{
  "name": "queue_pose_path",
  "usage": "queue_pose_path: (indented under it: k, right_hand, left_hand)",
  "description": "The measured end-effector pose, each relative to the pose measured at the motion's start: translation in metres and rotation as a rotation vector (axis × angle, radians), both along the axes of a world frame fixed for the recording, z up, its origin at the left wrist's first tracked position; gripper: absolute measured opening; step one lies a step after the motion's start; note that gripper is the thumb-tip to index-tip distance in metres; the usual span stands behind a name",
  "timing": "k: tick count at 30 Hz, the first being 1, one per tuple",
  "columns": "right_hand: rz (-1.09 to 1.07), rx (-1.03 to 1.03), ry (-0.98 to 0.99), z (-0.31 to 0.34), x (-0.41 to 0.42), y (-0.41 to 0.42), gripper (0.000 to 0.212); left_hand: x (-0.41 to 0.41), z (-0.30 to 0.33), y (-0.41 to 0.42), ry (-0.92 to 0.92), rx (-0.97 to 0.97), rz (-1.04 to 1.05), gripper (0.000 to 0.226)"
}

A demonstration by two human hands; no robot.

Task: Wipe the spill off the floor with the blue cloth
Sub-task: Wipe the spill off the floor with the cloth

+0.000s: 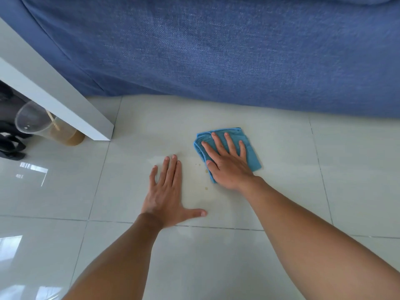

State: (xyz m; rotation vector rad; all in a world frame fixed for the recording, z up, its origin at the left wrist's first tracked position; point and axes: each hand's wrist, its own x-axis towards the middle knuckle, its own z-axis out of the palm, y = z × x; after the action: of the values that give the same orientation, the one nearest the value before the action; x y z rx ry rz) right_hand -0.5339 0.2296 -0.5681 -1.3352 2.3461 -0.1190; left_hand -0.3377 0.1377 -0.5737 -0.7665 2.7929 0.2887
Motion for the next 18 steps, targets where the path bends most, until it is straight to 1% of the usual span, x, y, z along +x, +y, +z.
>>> queue_pose_path:
  k: [9,18]
  right_hand:
    - [0.094,-0.028,-0.065,0.004,0.009,0.005,0.056]
    - [0.136,-0.113,-0.229,0.009,0.021,0.015,0.048]
  left_hand:
    - [0.001,0.001,-0.001,-0.001,-0.009,0.011,0.154]
    - [0.001,0.002,-0.001,0.006,-0.021,0.024,0.153]
